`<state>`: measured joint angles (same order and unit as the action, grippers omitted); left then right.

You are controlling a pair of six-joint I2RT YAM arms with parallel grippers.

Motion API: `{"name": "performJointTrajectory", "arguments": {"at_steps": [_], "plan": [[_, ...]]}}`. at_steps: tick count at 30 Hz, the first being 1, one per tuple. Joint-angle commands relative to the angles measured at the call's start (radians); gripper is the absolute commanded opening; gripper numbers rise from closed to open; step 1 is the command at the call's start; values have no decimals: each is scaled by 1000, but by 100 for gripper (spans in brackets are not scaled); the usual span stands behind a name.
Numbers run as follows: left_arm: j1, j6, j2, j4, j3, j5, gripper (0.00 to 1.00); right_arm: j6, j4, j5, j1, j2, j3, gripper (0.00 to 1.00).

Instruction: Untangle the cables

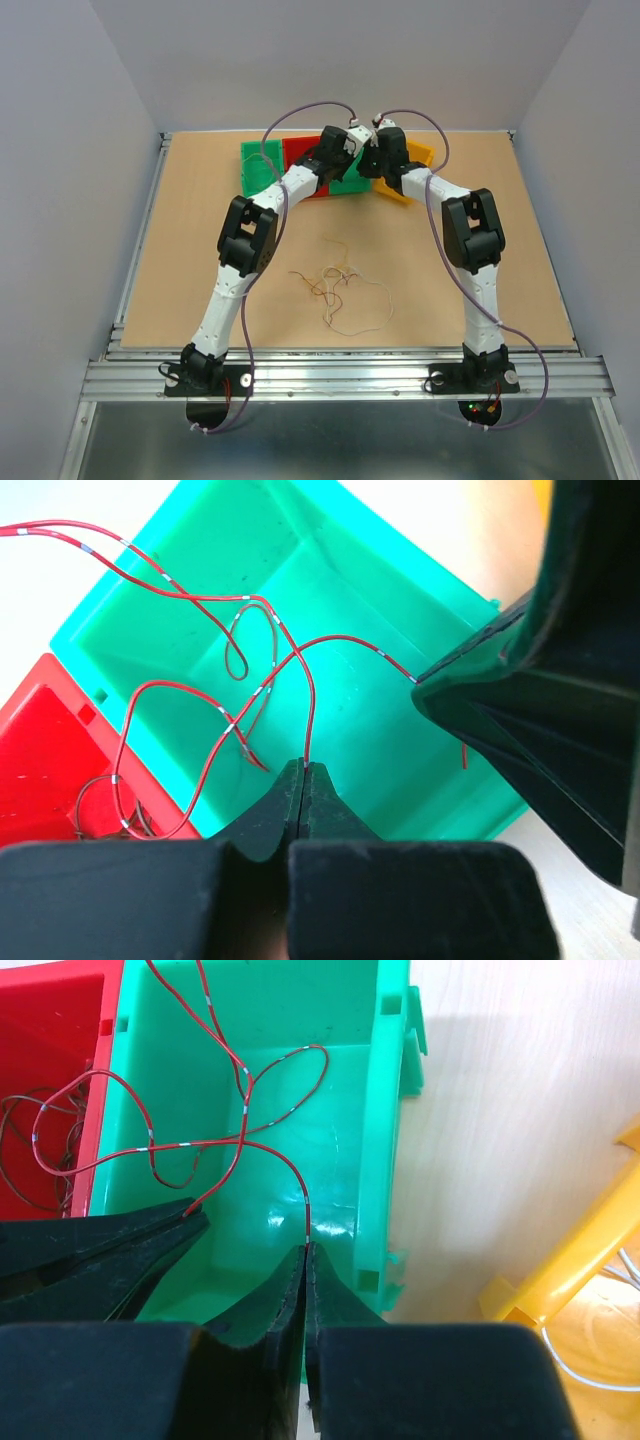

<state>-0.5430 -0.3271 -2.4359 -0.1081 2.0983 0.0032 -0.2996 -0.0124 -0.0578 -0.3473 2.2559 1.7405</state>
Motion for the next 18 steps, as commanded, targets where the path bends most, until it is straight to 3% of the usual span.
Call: {"name": "performJointTrajectory", "arguments": {"at_steps": [1, 7, 10, 13, 18], "plan": [[2, -3, 26, 35, -3, -19, 2, -10, -69, 18, -1, 7, 36, 8], [2, -13, 81, 28, -21, -26, 11, -13, -89, 16, -2, -13, 14, 14], [2, -4, 115, 25, -38, -16, 28, -15, -106, 22, -1, -28, -9, 17], [2, 0, 141, 19, -52, -8, 35, -18, -124, 26, -1, -45, -33, 20], [2, -1, 150, 16, -54, 15, 39, -18, -149, 30, -2, -68, -70, 23]]}}
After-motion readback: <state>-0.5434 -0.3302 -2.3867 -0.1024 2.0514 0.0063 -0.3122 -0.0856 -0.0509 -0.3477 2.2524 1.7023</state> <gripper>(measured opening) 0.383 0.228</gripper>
